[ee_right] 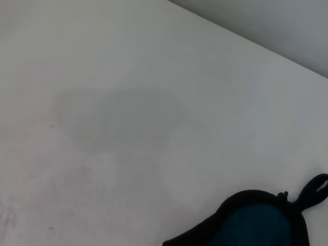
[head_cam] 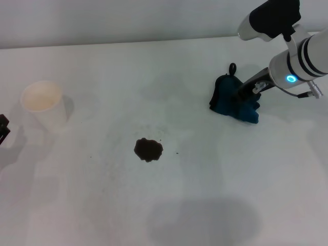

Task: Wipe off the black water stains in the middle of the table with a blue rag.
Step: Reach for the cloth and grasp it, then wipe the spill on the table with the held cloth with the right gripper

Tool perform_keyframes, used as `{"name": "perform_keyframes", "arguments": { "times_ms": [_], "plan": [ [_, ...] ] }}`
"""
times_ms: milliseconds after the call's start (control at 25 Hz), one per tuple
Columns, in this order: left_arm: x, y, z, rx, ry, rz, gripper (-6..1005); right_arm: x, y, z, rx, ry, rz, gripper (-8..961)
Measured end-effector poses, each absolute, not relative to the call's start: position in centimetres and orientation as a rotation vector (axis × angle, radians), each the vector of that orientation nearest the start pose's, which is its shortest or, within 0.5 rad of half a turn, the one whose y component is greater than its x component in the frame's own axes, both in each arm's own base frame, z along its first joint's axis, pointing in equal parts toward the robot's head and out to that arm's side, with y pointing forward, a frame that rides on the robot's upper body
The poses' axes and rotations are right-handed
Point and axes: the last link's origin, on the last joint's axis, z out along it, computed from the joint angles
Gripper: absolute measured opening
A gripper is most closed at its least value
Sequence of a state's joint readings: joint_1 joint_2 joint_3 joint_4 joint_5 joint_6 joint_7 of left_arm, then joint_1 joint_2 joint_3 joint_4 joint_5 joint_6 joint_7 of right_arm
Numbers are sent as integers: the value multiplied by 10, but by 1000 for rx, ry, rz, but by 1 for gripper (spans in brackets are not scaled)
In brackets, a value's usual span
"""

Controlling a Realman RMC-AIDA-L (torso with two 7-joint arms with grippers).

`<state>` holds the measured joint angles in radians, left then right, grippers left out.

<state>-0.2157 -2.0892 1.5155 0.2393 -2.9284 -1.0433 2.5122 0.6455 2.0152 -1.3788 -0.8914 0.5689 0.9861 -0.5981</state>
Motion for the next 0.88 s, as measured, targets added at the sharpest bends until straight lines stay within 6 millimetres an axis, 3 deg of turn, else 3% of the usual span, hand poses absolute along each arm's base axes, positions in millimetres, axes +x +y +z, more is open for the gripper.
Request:
{"name": "perform_keyframes", "arguments": {
  "times_ms": [80, 520, 880],
  "plan": [
    [-378, 274, -22, -1652, -935, -746, 892, 260, 408, -11, -2295, 1000, -339, 373],
    [-379, 274, -21, -1640, -940, -748, 892, 266, 406, -18, -2297, 1014, -363, 172],
    [-378, 275, -20, -1640, -936, -750, 893, 267, 406, -20, -2288, 1009, -351, 230]
  ]
}}
